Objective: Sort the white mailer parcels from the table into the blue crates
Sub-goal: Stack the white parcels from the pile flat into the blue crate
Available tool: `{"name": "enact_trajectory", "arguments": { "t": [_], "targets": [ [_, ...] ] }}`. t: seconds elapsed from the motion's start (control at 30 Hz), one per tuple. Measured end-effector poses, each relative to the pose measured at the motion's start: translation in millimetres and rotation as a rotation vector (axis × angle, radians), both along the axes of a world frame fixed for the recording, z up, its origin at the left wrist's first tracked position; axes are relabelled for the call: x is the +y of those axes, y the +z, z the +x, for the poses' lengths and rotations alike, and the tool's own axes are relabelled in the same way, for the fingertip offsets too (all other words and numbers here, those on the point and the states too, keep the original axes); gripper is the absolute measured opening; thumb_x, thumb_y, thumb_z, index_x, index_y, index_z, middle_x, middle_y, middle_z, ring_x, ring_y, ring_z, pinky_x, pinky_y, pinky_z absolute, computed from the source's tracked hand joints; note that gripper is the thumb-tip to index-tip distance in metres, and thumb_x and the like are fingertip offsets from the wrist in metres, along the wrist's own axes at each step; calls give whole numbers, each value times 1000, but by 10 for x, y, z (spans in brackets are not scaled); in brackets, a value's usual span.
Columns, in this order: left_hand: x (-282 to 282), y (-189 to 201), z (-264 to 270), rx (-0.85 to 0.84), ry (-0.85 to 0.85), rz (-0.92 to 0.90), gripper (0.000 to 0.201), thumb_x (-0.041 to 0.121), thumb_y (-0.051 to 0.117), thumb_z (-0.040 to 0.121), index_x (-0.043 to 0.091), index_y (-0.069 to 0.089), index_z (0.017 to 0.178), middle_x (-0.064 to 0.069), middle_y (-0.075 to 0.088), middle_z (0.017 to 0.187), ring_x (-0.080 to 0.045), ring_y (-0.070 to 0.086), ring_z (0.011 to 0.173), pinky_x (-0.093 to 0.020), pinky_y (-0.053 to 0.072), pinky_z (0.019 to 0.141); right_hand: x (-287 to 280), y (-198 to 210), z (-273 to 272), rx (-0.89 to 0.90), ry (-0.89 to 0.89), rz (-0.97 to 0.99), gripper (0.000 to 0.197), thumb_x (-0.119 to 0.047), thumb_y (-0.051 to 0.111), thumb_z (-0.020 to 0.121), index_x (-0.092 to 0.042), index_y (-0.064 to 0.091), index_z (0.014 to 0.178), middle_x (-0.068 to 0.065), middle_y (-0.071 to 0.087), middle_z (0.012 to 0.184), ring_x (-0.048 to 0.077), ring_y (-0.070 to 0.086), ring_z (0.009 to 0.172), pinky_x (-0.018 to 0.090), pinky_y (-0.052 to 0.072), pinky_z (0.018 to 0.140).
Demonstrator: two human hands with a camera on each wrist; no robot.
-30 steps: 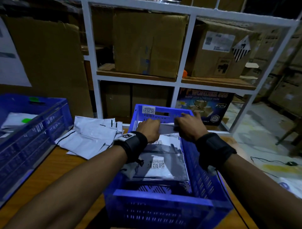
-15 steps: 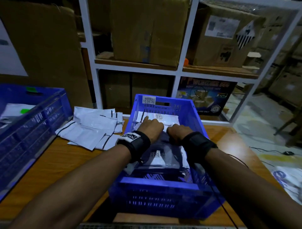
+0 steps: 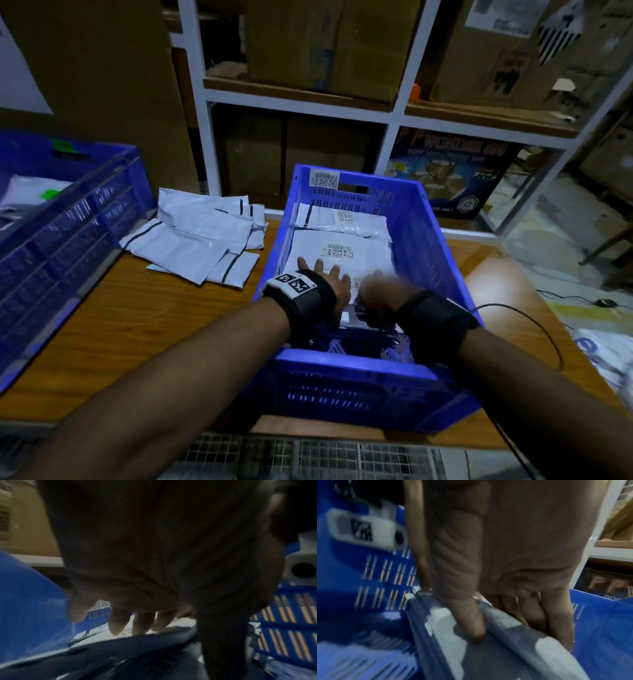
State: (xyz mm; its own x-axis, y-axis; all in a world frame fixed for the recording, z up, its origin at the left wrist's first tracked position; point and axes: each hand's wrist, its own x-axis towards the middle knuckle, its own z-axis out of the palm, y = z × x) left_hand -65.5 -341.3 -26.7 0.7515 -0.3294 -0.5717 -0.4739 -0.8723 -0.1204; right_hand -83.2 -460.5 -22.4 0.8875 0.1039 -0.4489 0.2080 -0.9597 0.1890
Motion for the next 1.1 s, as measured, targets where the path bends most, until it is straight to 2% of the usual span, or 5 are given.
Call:
{"name": "enact_trajectory", "arguments": {
  "t": [0.23, 0.47, 0.67, 0.87, 1.1],
  "targets": [
    [18, -298, -9, 7, -41, -93, 124, 67, 68, 79, 30, -26, 152, 0, -35, 159, -41, -24, 147, -74, -2, 110, -56, -182, 72, 136, -116, 29, 78, -35, 47, 97, -5, 6, 155, 23, -6, 161, 45, 6, 148, 55, 21, 117],
    [-27, -269, -24, 40, -18, -86, 129, 70, 68, 76, 27, -27, 152, 1, -40, 156, -44, -27, 145, -77, -2, 109, -88, 21, 114, 123, -161, 92, 49, -24, 35, 105, -6, 28, 150, 23, 24, 154, 36, 34, 139, 38, 24, 112],
    [-59, -347, -15, 68, 34, -85, 131, 72, 68, 75, 29, -31, 150, 2, -43, 154, -46, -28, 144, -80, -1, 106, -203, -239, 75, 172, -92, -22, 87, -48, 38, 97, -9, -15, 154, 15, -26, 159, 39, -19, 147, 52, 2, 121],
    [-72, -465, 33, 109, 85, -99, 133, 73, 69, 74, 33, -37, 145, 1, -44, 154, -49, -27, 142, -78, 7, 106, -145, -277, -13, 213, -131, 2, 89, -37, 42, 96, -16, -24, 152, 17, -38, 152, 40, -22, 145, 56, -2, 119],
    [-73, -750, 210, 117, 93, -63, 145, 86, 67, 55, 40, -43, 137, -1, -53, 144, -49, -30, 142, -78, 2, 108, -120, -461, -7, 210, -169, -15, 105, -61, 47, 92, -19, -32, 147, 14, -46, 148, 41, -26, 144, 62, 2, 116]
  ]
}}
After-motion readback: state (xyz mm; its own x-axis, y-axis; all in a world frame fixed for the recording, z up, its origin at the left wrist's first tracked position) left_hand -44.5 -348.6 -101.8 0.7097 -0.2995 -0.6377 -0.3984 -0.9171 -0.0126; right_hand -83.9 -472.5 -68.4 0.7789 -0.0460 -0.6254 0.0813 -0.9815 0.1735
